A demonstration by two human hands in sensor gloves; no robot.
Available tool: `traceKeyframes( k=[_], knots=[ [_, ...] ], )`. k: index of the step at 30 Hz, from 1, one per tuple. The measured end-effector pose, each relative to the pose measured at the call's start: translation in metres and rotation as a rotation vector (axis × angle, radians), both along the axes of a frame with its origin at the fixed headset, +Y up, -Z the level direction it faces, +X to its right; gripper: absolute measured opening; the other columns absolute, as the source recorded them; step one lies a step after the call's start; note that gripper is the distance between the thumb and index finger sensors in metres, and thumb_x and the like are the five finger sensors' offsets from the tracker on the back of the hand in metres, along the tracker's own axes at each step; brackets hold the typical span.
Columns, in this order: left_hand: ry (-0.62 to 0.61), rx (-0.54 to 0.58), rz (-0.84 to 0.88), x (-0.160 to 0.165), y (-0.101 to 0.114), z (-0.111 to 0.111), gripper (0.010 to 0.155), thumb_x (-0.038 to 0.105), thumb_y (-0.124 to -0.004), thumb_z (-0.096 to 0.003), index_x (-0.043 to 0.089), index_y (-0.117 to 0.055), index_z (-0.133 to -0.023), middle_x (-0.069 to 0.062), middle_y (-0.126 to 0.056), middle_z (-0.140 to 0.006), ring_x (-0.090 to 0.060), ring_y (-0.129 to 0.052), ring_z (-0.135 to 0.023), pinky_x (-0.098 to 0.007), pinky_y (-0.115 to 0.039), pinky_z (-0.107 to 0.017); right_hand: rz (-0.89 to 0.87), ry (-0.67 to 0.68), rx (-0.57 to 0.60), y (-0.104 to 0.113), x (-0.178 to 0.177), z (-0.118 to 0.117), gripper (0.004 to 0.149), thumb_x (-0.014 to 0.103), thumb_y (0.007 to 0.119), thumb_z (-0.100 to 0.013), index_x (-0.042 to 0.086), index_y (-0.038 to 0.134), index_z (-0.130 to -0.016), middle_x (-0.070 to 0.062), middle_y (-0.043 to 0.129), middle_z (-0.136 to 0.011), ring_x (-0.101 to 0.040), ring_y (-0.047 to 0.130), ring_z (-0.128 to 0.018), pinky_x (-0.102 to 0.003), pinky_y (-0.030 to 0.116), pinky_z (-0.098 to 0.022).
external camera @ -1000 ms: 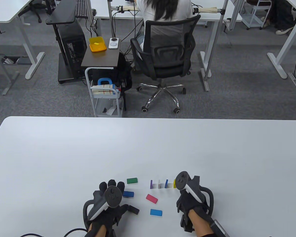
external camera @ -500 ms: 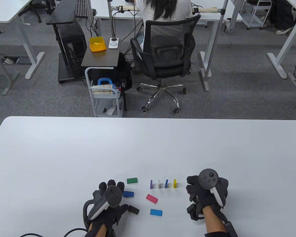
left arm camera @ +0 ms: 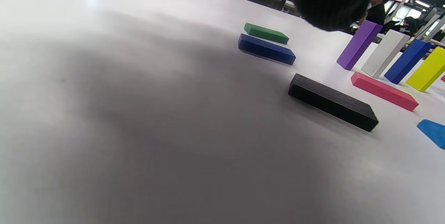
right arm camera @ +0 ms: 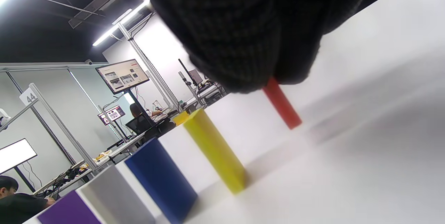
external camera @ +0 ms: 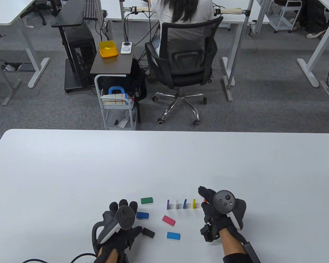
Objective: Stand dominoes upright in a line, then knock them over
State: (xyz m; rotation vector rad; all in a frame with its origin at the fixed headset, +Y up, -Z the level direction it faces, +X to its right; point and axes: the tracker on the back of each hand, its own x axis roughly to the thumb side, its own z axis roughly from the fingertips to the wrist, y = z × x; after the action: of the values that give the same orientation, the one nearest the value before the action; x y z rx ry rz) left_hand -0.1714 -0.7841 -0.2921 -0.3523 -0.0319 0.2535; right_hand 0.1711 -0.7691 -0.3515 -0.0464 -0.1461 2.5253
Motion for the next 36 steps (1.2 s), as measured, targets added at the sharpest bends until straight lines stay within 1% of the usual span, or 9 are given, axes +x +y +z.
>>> traceKeyframes(
  k=[4,7,9,14,25,31,36],
  knots=[
    [-0.003,0.002,0.000,0.001,0.001,0.000,0.086,0.055,-0.075,-0.0408,0.039,-0.019,-0.104,-0.006,-0.014,-0.121,-0.045,-0.014,-0.109,-0.067,-0.029,-0.081,-0.035,0.015,-0.029,-0.005,0.000,-0.003,0.060,0.014,0.101,-0.034,0.024,0.082,-0.090,-0.004,0.087,-0.087,-0.029,0.101,-0.073,-0.047,0.072,-0.069],
    [-0.004,0.002,-0.001,0.001,0.000,0.000,0.086,0.055,-0.075,-0.0409,0.039,-0.020,-0.104,-0.006,-0.014,-0.121,-0.045,-0.014,-0.109,-0.067,-0.029,-0.081,-0.007,0.003,-0.031,-0.005,-0.001,-0.004,0.060,0.014,0.100,-0.034,0.024,0.081,-0.091,-0.005,0.086,-0.087,-0.028,0.101,-0.074,-0.046,0.072,-0.069],
    [-0.006,0.002,-0.007,0.001,0.000,0.000,0.086,0.055,-0.075,-0.0408,0.040,-0.020,-0.104,-0.006,-0.015,-0.121,-0.045,-0.014,-0.109,-0.067,-0.029,-0.081,-0.005,-0.002,-0.039,-0.006,-0.001,-0.005,0.064,0.014,0.100,-0.034,0.023,0.078,-0.093,-0.004,0.086,-0.087,-0.028,0.101,-0.074,-0.047,0.072,-0.069],
    [-0.015,0.000,-0.023,0.004,-0.001,0.000,0.085,0.055,-0.075,-0.0409,0.039,-0.020,-0.104,-0.006,-0.015,-0.121,-0.045,-0.014,-0.109,-0.067,-0.029,-0.081,0.005,0.008,-0.054,-0.008,-0.003,-0.006,0.064,0.014,0.100,-0.035,0.023,0.077,-0.094,-0.004,0.086,-0.087,-0.028,0.101,-0.074,-0.047,0.072,-0.069],
    [-0.014,0.002,-0.021,0.004,0.000,0.000,0.085,0.055,-0.075,-0.0409,0.039,-0.020,-0.104,-0.006,-0.015,-0.121,-0.045,-0.014,-0.109,-0.067,-0.029,-0.081,0.010,0.014,-0.059,-0.008,-0.003,-0.006,0.065,0.015,0.100,-0.035,0.023,0.076,-0.095,-0.003,0.086,-0.088,-0.029,0.100,-0.075,-0.050,0.071,-0.069],
    [-0.010,0.011,-0.028,0.004,0.001,0.001,0.085,0.055,-0.075,-0.0410,0.039,-0.021,-0.104,-0.006,-0.014,-0.121,-0.045,-0.014,-0.109,-0.067,-0.029,-0.081,0.029,0.012,-0.050,-0.005,-0.004,-0.004,0.067,0.016,0.101,-0.034,0.024,0.075,-0.095,-0.003,0.084,-0.090,-0.031,0.098,-0.077,-0.052,0.071,-0.069],
    [-0.007,0.006,-0.019,0.003,0.001,0.000,0.085,0.055,-0.075,-0.0409,0.039,-0.021,-0.104,-0.006,-0.014,-0.121,-0.045,-0.014,-0.109,-0.067,-0.029,-0.081,0.024,0.016,-0.038,0.003,0.001,0.001,0.070,0.020,0.101,-0.032,0.023,0.074,-0.097,-0.006,0.082,-0.093,-0.034,0.096,-0.079,-0.055,0.069,-0.069]
  ],
)
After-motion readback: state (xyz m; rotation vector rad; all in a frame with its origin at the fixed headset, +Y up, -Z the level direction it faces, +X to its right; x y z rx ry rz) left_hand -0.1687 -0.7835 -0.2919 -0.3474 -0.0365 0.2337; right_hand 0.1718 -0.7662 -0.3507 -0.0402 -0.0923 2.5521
